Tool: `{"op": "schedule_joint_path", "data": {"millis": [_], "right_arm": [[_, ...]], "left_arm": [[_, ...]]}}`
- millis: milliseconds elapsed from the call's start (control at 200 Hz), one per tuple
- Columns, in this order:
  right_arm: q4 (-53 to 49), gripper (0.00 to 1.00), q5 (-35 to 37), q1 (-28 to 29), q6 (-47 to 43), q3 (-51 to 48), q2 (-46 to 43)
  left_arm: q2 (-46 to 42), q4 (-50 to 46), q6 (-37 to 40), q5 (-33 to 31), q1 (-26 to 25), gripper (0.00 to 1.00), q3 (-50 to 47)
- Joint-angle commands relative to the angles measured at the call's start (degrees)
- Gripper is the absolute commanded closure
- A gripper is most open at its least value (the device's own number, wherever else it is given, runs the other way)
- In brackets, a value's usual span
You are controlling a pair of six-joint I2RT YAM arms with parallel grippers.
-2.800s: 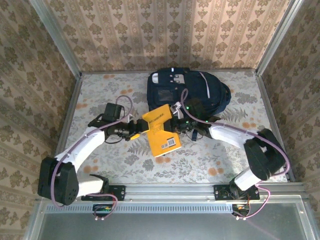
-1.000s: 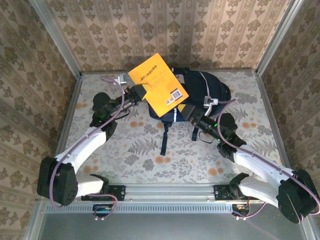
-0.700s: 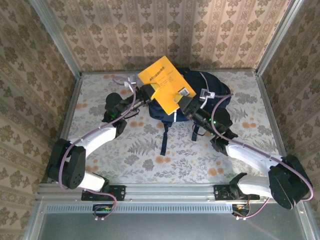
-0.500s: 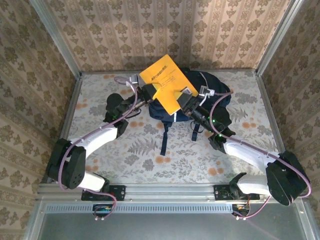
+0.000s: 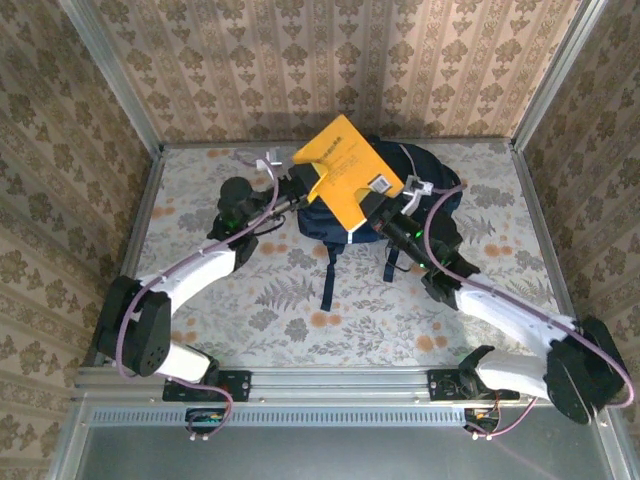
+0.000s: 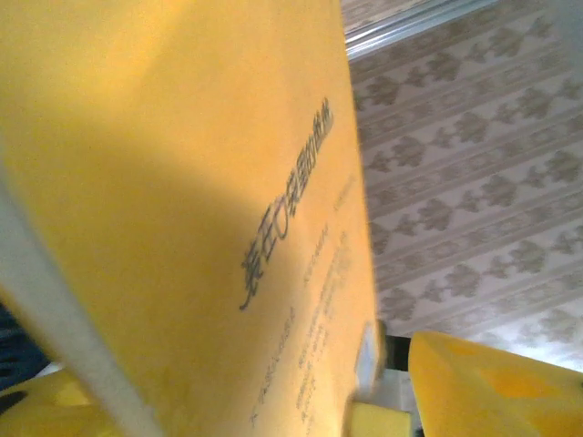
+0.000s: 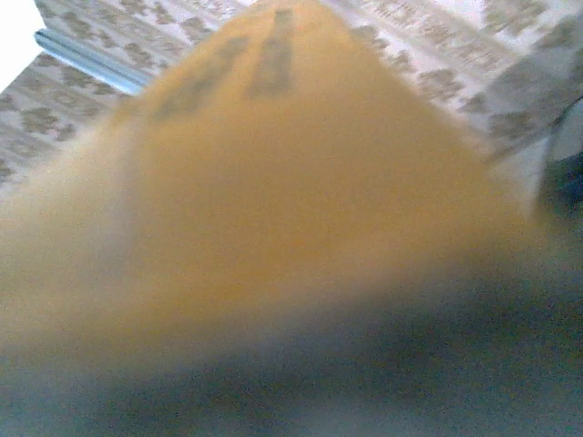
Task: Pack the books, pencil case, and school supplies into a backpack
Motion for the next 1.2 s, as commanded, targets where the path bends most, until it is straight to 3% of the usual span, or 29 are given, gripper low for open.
{"op": "schedule_joint_path", "data": {"millis": [0,70,120,290,450,550,750,915,1195], "right_arm": [[-14.64,1.00,9.96,-2.03,-9.57,-0.77,-9.38],[-22.48,1.00,15.30,-2.87,-12.90,-1.55,-14.75],[-26.83,1.00,18.93,-3.44,-14.85,-2.15,-18.13],[-37.02,1.00,26.03,-5.92,-19.52,-3.17,-27.50],[-40.66,1.00,29.15,-6.32,-24.54,-3.36,-32.89],[-41.87,1.00,29.72,-6.41,-26.08,-3.38,-33.95],[-40.91,1.00,28.64,-6.54,-26.20,-4.22,-33.71],[-41.05,1.00,28.99,-6.76,-27.77,-4.05,-34.27],[-41.75,1.00,31.94,-7.18,-32.97,-3.25,-35.37]], "left_arm": [[-2.66,-27.92,18.74,-1.36,-0.25,0.23,9.68],[0.97,-42.79,28.38,-4.63,-1.83,0.22,18.36],[4.84,-49.79,31.21,-6.49,-2.72,0.22,23.75],[20.33,-59.55,32.63,-6.47,-4.26,0.23,38.10],[37.00,-73.67,39.06,-5.55,-7.71,0.28,59.59],[42.31,-75.92,41.85,-8.95,-10.42,0.29,67.21],[52.19,-77.55,41.41,-9.77,-13.32,0.29,76.49],[54.67,-82.17,41.03,-13.89,-12.57,0.28,75.58],[43.17,-79.36,33.19,-20.64,-2.65,0.24,47.96]]}}
